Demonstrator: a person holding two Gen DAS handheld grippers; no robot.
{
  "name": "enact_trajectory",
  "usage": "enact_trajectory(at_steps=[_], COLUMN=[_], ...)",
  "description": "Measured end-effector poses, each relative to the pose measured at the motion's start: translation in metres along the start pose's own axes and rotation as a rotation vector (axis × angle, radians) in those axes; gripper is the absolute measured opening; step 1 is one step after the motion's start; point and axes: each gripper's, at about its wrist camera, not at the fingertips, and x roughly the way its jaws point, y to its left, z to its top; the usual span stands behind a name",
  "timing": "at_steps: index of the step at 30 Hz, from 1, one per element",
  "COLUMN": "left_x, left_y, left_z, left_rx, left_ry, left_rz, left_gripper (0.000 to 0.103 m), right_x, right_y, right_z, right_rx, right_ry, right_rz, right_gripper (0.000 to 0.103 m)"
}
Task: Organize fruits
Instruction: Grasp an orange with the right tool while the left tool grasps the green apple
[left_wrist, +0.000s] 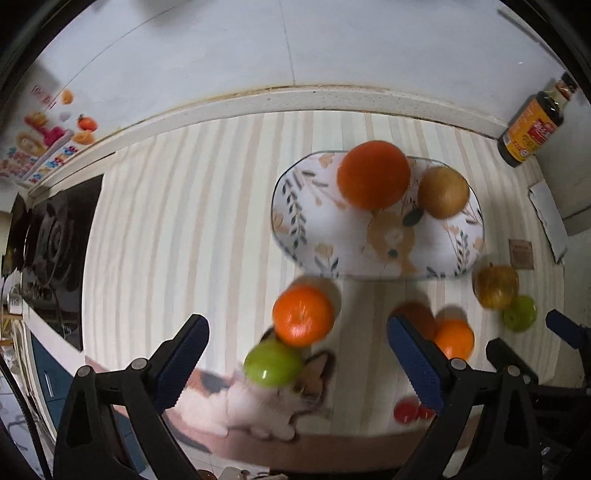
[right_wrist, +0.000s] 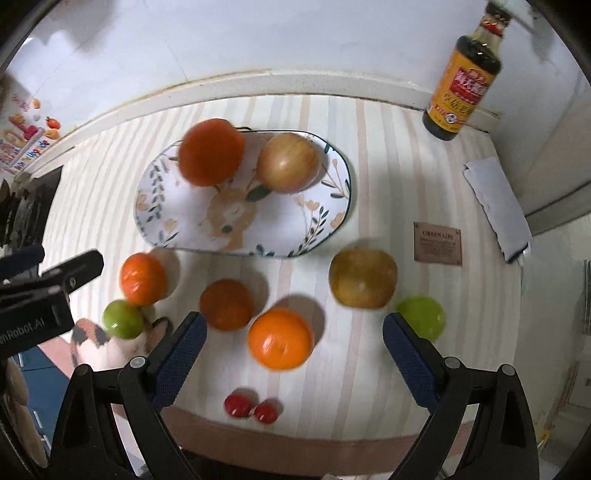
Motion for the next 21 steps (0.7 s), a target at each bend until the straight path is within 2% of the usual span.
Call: enact_trajectory(at_steps=[5,12,18,21], left_x=[-0.026,-0.045,-0.047,-0.033], left_y=[0.005,0.01,0.015,0.021], left_z=[-0.03,-0.052,-0.056,-0.052], left_rx=[0.007,-0.015,-0.063,-0.086], left_ry=[-0.031,-0.057,-0.074,-0.046], left_rz=[-0.002,-0.02,-0.033,-0.023], left_gripper=[0.099,0.099,0.099,0.103], right_x=[-0.029,-0.057,-0.064,-0.052], right_y=[0.007,0.017,0.015,0.004], right_z=[-0.026,-0.053,-0.054,-0.049], right_rx=[0.009,0.014,0.018,0.045], right_ry=[-0.044,-0.077,-0.099,-0.078], right_rz=[0.009,0.054,0.087,0.109], right_gripper=[0.098,0.098,0.098,0.098])
